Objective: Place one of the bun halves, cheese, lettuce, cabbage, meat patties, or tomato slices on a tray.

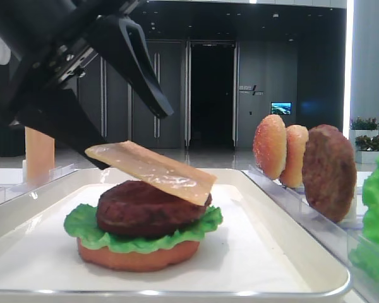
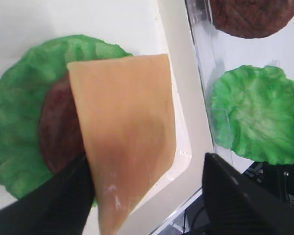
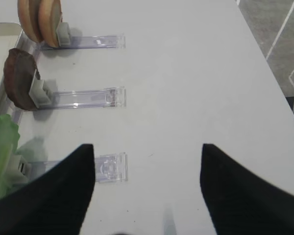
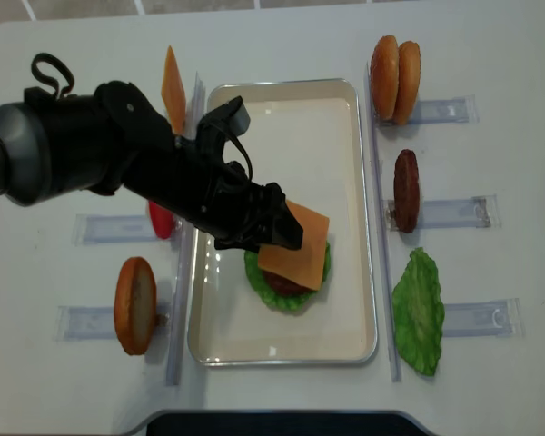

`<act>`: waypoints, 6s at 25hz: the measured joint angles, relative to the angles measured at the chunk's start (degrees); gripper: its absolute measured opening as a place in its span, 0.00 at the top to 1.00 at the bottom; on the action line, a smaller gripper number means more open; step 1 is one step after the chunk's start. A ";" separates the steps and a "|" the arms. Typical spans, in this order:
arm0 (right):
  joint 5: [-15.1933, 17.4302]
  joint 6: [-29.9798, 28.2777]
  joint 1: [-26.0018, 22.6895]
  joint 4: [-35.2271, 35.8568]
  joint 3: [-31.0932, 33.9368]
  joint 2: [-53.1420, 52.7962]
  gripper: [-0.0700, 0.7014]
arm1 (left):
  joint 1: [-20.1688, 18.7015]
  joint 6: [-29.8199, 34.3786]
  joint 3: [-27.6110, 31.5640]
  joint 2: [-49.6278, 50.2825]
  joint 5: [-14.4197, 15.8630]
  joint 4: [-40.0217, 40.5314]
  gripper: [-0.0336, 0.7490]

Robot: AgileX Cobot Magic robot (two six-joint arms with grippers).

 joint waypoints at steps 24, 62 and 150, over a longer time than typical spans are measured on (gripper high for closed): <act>0.00 0.00 0.00 0.00 0.00 0.00 0.30 | 0.85 -24.44 -4.71 -9.07 8.25 31.53 0.27; 0.00 0.00 0.00 0.00 0.00 0.00 0.30 | 12.68 -31.43 -23.36 -9.24 31.59 59.72 0.27; 0.00 0.00 0.00 0.00 0.00 0.00 0.30 | 33.68 -22.76 21.82 -96.24 25.68 54.17 0.42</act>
